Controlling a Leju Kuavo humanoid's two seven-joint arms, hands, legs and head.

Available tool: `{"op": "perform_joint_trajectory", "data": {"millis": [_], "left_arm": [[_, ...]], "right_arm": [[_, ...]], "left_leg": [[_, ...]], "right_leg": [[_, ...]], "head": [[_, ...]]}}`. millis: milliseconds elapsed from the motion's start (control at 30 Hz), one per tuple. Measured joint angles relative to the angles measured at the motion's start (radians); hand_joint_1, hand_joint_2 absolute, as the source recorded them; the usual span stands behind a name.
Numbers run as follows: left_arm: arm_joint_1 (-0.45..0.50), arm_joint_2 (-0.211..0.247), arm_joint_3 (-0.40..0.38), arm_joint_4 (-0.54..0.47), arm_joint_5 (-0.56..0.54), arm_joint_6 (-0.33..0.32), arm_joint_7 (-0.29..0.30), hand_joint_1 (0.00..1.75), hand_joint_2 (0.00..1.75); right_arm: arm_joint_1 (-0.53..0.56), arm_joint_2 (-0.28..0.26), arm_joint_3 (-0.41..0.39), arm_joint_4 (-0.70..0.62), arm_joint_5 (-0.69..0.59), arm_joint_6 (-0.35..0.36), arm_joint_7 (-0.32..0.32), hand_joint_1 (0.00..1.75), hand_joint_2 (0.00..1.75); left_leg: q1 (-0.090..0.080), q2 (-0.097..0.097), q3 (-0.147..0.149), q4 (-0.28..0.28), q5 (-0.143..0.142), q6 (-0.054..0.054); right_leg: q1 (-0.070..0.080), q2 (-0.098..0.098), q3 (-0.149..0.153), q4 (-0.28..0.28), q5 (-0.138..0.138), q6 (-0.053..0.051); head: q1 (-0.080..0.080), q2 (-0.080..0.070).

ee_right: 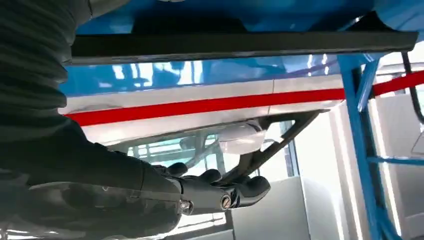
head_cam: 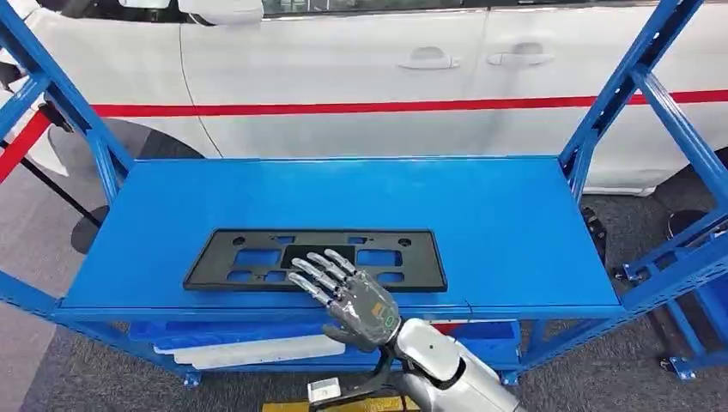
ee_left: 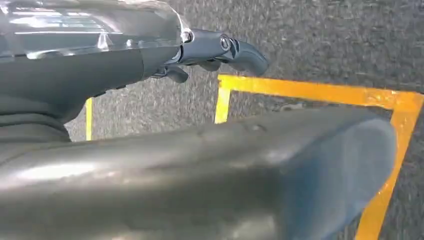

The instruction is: Take the parts from the cabinet and place them on the table.

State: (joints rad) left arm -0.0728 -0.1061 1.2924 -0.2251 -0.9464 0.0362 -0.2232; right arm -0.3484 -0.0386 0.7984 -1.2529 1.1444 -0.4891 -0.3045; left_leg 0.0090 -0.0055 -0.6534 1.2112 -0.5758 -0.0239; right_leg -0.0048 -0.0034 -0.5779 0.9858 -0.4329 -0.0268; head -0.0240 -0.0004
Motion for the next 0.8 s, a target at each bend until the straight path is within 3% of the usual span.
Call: {"op": "perform_joint_trajectory", "data": {"millis": [33, 67, 100, 133, 200, 233, 267, 367, 400, 433, 533, 567, 600, 633, 700, 733, 800], "left_arm": [[0.001, 0.0, 0.0, 0.0, -0.006, 0.0, 0.0, 0.0, 0.0], [0.004, 0.0, 0.0, 0.0, -0.008, -0.002, 0.0, 0.0, 0.0], [0.006, 0.001, 0.0, 0.0, -0.012, -0.003, 0.0, 0.0, 0.0], [0.006, 0.002, 0.0, 0.0, -0.017, -0.003, 0.0, 0.0, 0.0], [0.003, 0.005, -0.004, 0.0, -0.025, -0.006, 0.0, 0.0, 0.0], [0.002, 0.005, -0.005, 0.0, -0.026, -0.006, 0.0, 0.0, 0.0], [0.0, 0.005, -0.007, 0.0, -0.029, -0.006, 0.0, 0.0, 0.0], [0.003, 0.005, -0.014, 0.0, -0.037, -0.006, 0.001, 0.0, 0.0], [0.002, 0.005, -0.018, 0.0, -0.038, -0.006, 0.001, 0.0, 0.0], [0.0, 0.005, -0.02, 0.0, -0.038, -0.006, 0.001, 0.0, 0.0], [-0.001, 0.006, -0.023, 0.0, -0.038, -0.006, 0.001, 0.0, 0.0], [0.001, 0.007, -0.023, 0.0, -0.038, -0.006, 0.001, 0.0, 0.0], [0.003, 0.007, -0.023, 0.0, -0.04, -0.006, 0.001, 0.0, 0.0], [0.003, 0.007, -0.023, 0.0, -0.041, -0.006, 0.001, 0.0, 0.0], [0.001, 0.007, -0.024, 0.0, -0.046, -0.006, 0.0, 0.0, 0.0], [0.001, 0.003, -0.025, 0.001, -0.048, -0.006, 0.0, 0.0, 0.0], [-0.001, 0.004, -0.025, 0.002, -0.05, -0.006, 0.0, 0.0, 0.0]], "right_arm": [[-0.004, 0.003, 0.007, 0.015, 0.005, 0.0, 0.005, 0.0, 1.75], [-0.007, 0.007, 0.015, 0.034, 0.012, 0.0, 0.014, 0.0, 1.75], [-0.011, 0.012, 0.021, 0.05, 0.017, 0.0, 0.023, 0.0, 1.75], [-0.018, 0.019, 0.028, 0.068, 0.024, -0.003, 0.032, 0.0, 1.75], [-0.035, 0.039, 0.042, 0.111, 0.034, -0.011, 0.042, 0.0, 1.75], [-0.04, 0.045, 0.046, 0.128, 0.037, -0.018, 0.045, 0.0, 1.75], [-0.047, 0.053, 0.053, 0.15, 0.043, -0.025, 0.053, 0.0, 1.75], [-0.062, 0.085, 0.063, 0.224, 0.046, -0.06, 0.069, 0.0, 1.75], [-0.068, 0.096, 0.064, 0.241, 0.046, -0.064, 0.073, 0.0, 1.75], [-0.076, 0.103, 0.065, 0.257, 0.047, -0.069, 0.073, 0.0, 1.75], [-0.086, 0.113, 0.069, 0.297, 0.047, -0.077, 0.077, 0.0, 1.75], [-0.086, 0.116, 0.07, 0.309, 0.047, -0.079, 0.083, 0.0, 1.75], [-0.088, 0.119, 0.071, 0.321, 0.048, -0.081, 0.088, 0.0, 1.75], [-0.094, 0.124, 0.071, 0.332, 0.054, -0.083, 0.096, 0.0, 1.75], [-0.117, 0.141, 0.071, 0.357, 0.065, -0.091, 0.109, 0.0, 1.75], [-0.133, 0.15, 0.071, 0.373, 0.07, -0.098, 0.116, 0.0, 1.75], [-0.162, 0.167, 0.07, 0.412, 0.081, -0.115, 0.128, 0.0, 1.75]], "left_leg": [[0.001, 0.0, -0.039, 0.078, -0.027, -0.004], [0.003, 0.0, -0.06, 0.115, -0.028, -0.007], [0.004, 0.0, -0.052, 0.092, -0.002, -0.008], [0.005, 0.001, -0.023, 0.028, 0.04, -0.008], [0.009, 0.003, 0.071, -0.165, 0.133, -0.007], [0.007, 0.004, 0.087, -0.2, 0.119, 0.0], [0.002, 0.0, 0.085, -0.206, 0.128, 0.013], [0.001, -0.001, 0.081, -0.203, 0.13, 0.029], [0.006, 0.0, 0.085, -0.21, 0.136, 0.039], [0.006, 0.0, 0.084, -0.211, 0.137, 0.045], [0.002, 0.0, 0.078, -0.21, 0.138, 0.052], [0.001, 0.0, 0.077, -0.21, 0.138, 0.052], [0.0, 0.0, 0.078, -0.209, 0.138, 0.052], [-0.002, -0.001, 0.079, -0.209, 0.138, 0.052], [-0.008, -0.001, 0.083, -0.209, 0.137, 0.051], [-0.006, 0.0, 0.083, -0.209, 0.137, 0.05], [-0.007, 0.0, 0.078, -0.208, 0.137, 0.037]], "right_leg": [[0.0, -0.001, -0.001, 0.001, -0.001, -0.001], [0.0, -0.001, 0.0, 0.001, -0.001, -0.001], [0.0, -0.001, 0.0, 0.002, -0.002, 0.0], [-0.002, 0.0, 0.002, 0.004, -0.003, 0.002], [-0.003, 0.002, 0.005, 0.011, -0.01, 0.009], [0.002, 0.002, 0.003, 0.014, -0.012, 0.014], [0.006, 0.003, -0.001, 0.019, -0.013, 0.018], [0.005, 0.003, -0.001, 0.015, -0.009, 0.032], [0.003, 0.003, -0.003, 0.022, -0.017, 0.04], [0.001, 0.003, -0.014, 0.054, -0.042, 0.043], [-0.001, 0.003, -0.127, 0.29, -0.155, 0.05], [-0.001, 0.003, -0.155, 0.342, -0.165, 0.049], [-0.001, 0.003, -0.156, 0.34, -0.151, 0.047], [0.0, 0.003, -0.135, 0.294, -0.117, 0.043], [0.005, 0.004, -0.04, 0.105, -0.022, 0.024], [0.011, 0.003, -0.005, 0.029, -0.013, 0.01], [0.016, -0.001, -0.003, 0.019, -0.012, 0.011]], "head": [[0.0, 0.0], [0.0, 0.0], [0.0, 0.0], [0.0, 0.0], [0.0, 0.0], [0.0, 0.0], [0.0, 0.0], [0.0, 0.0], [0.0, 0.0], [0.0, 0.0], [0.0, 0.0], [0.0, 0.0], [0.0, 0.0], [0.0, 0.0], [0.0, 0.0], [0.0, 0.0], [0.0, 0.0]]}}
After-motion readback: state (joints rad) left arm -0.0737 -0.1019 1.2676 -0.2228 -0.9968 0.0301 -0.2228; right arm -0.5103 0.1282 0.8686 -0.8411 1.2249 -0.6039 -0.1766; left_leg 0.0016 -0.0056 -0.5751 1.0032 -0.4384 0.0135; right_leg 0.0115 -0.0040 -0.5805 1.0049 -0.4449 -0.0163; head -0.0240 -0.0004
